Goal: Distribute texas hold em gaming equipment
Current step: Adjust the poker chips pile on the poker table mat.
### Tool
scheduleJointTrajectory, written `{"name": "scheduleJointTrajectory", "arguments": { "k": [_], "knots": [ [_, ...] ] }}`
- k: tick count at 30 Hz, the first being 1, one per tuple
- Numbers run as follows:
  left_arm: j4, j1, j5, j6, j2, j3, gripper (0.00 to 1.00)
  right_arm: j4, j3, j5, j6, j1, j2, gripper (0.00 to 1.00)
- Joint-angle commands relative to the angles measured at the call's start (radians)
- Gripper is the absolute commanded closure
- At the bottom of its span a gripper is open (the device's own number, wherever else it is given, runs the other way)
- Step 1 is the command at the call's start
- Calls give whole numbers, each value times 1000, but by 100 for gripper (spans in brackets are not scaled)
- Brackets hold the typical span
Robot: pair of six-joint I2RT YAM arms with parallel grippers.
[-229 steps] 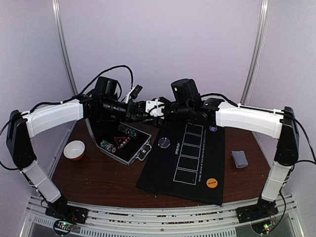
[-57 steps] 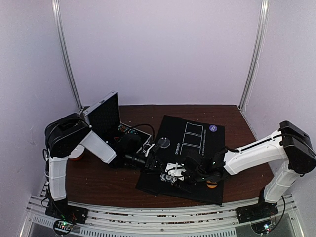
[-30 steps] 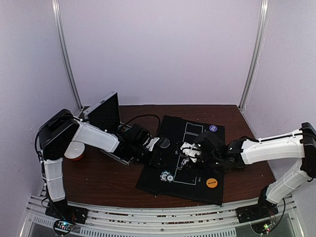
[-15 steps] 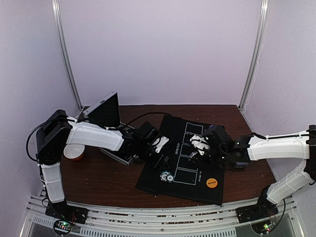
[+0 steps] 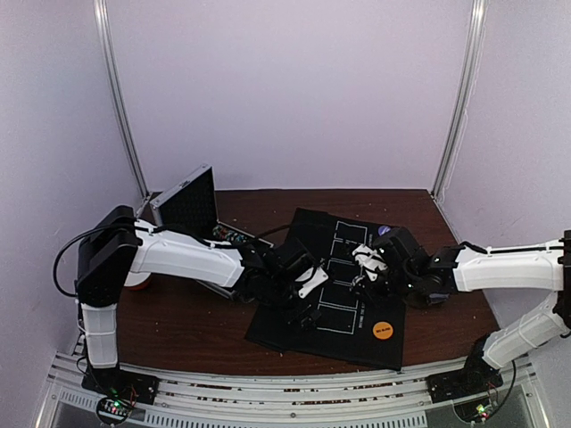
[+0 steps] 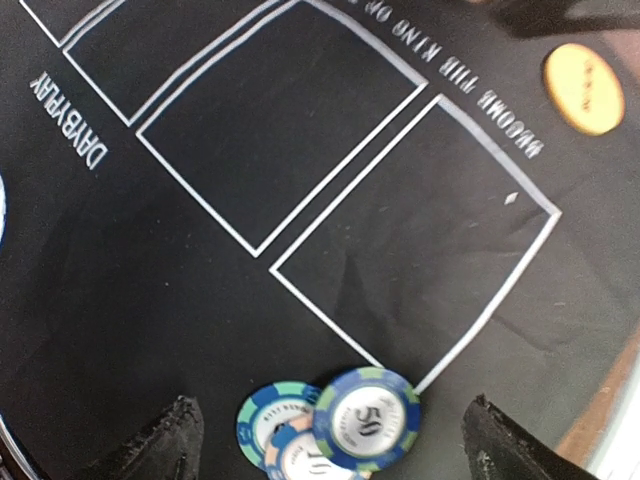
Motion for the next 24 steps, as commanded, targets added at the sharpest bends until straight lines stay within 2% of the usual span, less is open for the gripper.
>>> {"name": "scheduleJointTrajectory", "arguments": {
  "k": [1, 7, 15, 24],
  "knots": [
    [-62, -1, -83, 25, 50, 50, 11, 10, -14, 2, 3, -6, -27, 100],
    [-86, -1, -82, 20, 97, 72, 26, 10, -19, 3, 2, -7, -35, 100],
    [-92, 11, -25, 23, 51, 28, 41, 10, -16, -1, -4, -8, -35, 100],
    [-101, 39, 3, 38, -1, -34, 51, 7, -5, -8, -10, -7, -30, 100]
  ]
}}
